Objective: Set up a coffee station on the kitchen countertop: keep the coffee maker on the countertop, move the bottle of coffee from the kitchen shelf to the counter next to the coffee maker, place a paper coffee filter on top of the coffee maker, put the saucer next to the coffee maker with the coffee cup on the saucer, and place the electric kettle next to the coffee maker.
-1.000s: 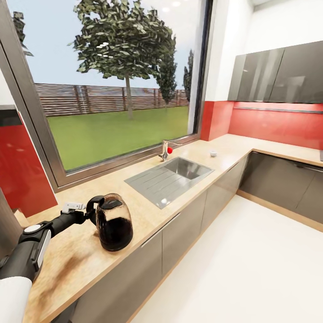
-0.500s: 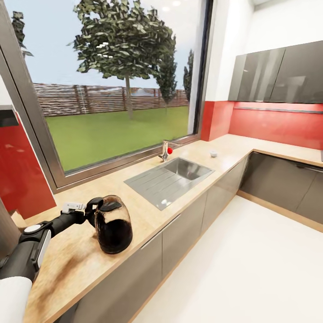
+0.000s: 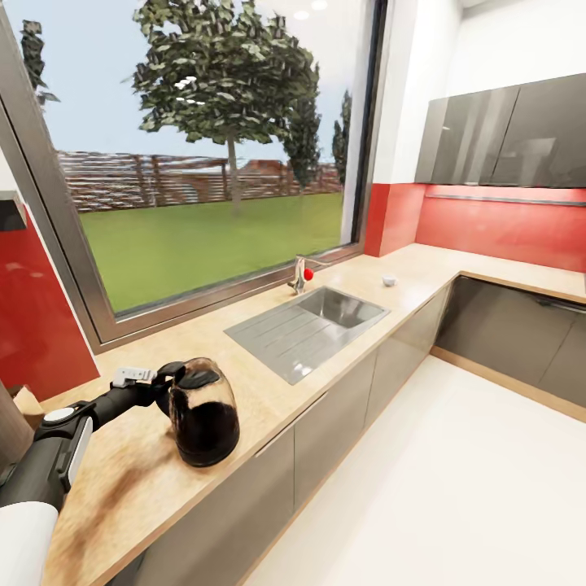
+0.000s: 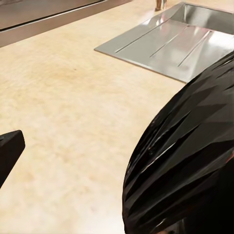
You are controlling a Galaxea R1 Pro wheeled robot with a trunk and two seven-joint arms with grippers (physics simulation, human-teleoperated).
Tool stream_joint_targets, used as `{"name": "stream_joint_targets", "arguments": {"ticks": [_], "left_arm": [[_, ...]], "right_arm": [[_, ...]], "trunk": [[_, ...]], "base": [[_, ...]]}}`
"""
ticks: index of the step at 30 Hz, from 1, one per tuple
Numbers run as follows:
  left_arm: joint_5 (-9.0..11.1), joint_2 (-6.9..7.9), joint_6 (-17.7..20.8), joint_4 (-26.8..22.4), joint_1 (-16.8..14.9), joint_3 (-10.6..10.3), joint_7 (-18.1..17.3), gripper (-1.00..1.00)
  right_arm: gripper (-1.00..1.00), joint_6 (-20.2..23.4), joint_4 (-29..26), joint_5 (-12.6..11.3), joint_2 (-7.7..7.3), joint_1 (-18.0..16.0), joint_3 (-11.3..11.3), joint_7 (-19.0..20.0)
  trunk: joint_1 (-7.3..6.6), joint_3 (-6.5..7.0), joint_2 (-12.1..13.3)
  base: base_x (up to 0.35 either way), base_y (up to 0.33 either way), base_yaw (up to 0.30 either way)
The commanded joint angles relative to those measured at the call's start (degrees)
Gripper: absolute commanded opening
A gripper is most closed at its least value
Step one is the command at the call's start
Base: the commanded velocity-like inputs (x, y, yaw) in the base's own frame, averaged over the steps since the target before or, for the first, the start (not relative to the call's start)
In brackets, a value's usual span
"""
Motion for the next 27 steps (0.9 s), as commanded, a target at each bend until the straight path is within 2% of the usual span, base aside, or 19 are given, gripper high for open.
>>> {"name": "stream_joint_targets", "arguments": {"ticks": [1, 4, 5, 27], "left_arm": [[-0.39, -0.04, 0.29, -0.1, -0.07, 0.18, -0.43, 1.0], [-0.36, -0.04, 0.24, -0.17, -0.07, 0.18, -0.47, 1.0], [-0.35, -0.04, 0.25, -0.21, -0.07, 0.18, -0.49, -1.0], [-0.34, -0.04, 0.31, -0.86, -0.07, 0.27, -0.32, -1.0]], "right_arm": [[1.0, -0.22, 0.04, -0.2, 0.03, -0.03, -0.31, 0.06], [1.0, -0.23, 0.04, -0.2, 0.03, -0.06, -0.31, 0.06], [1.0, -0.25, 0.04, -0.2, 0.03, -0.04, -0.31, 0.06], [1.0, -0.23, 0.04, -0.2, 0.03, -0.03, -0.29, 0.06]], "trunk": [[0.04, -0.13, -0.13], [0.04, -0.13, -0.13], [0.04, -0.13, -0.13], [0.04, -0.13, -0.13]], "base": [[0.0, 0.0, 0.0], [0.0, 0.0, 0.0], [0.0, 0.0, 0.0], [0.0, 0.0, 0.0]]}}
